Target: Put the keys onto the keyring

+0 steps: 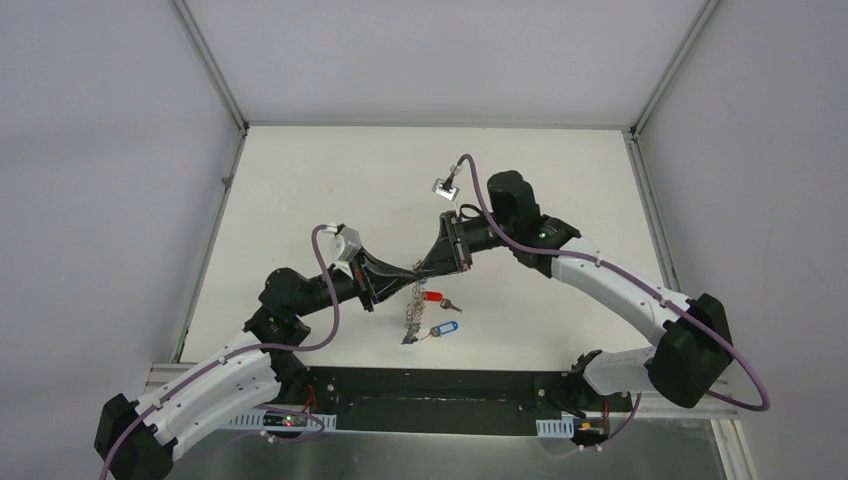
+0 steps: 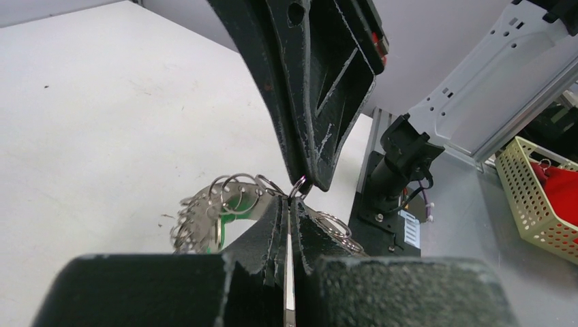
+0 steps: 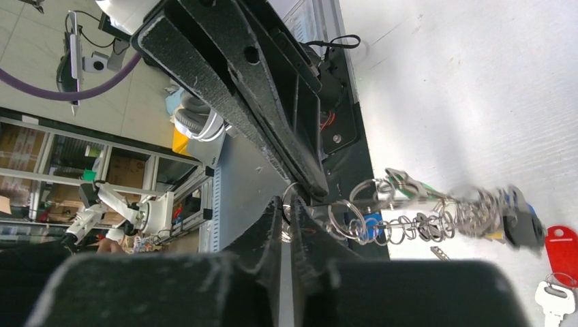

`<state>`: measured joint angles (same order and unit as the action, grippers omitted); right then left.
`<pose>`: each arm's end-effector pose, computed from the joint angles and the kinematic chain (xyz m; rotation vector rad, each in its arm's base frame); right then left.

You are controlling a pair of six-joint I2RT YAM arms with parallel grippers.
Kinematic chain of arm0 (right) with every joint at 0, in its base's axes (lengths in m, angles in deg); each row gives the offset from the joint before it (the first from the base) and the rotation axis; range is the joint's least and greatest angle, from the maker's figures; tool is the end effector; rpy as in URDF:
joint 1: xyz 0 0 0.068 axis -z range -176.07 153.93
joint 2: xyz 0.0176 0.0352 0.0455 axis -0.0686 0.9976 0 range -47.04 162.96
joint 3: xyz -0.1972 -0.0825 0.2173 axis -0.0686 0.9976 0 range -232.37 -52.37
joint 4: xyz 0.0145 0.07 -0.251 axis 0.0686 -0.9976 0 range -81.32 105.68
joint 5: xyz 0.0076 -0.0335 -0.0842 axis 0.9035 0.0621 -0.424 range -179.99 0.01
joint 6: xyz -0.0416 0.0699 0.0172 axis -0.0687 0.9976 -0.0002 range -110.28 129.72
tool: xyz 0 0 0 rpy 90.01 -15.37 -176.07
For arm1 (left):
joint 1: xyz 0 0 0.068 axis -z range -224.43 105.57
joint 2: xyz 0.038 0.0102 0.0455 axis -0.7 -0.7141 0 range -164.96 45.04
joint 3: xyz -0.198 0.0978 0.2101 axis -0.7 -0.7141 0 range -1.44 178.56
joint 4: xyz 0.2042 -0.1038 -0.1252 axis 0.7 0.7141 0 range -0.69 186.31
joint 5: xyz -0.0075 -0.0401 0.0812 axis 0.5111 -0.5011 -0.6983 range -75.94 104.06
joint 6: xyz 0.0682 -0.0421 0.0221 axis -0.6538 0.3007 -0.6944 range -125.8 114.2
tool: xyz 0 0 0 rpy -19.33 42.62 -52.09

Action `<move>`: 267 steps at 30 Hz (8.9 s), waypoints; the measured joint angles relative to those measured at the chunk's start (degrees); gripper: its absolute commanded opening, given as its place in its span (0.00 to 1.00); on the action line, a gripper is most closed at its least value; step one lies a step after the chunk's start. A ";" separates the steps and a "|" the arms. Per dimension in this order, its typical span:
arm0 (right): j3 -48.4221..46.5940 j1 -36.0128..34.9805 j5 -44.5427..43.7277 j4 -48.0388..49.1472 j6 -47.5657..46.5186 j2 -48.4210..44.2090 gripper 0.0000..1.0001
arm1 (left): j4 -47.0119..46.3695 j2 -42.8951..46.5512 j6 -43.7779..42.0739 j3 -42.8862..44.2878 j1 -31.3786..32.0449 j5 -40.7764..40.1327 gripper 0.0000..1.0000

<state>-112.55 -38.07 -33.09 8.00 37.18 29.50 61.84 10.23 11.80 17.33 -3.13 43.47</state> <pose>0.1867 0.2500 0.3447 -0.9984 1.9902 1.7121 0.0985 -0.1338 0.3002 0.7456 1.3106 -1.1912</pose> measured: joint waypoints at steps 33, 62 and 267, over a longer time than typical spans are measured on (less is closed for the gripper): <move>-25.16 -1.38 -5.92 -52.06 -15.54 16.96 0.00 | 36.83 -4.33 -32.22 16.33 0.02 4.24 0.48; -29.62 -1.09 -6.27 -60.22 -16.02 19.10 0.00 | 21.44 -16.59 -29.99 17.31 -0.02 19.82 0.32; -10.25 -7.19 -49.46 -35.32 -24.24 1.81 0.00 | 12.98 -32.59 -1.97 16.55 16.22 -19.08 0.60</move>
<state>-122.80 -45.26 -82.55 -27.32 12.94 31.31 74.83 -22.36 9.84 33.87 13.09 24.39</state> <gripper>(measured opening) 0.006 0.644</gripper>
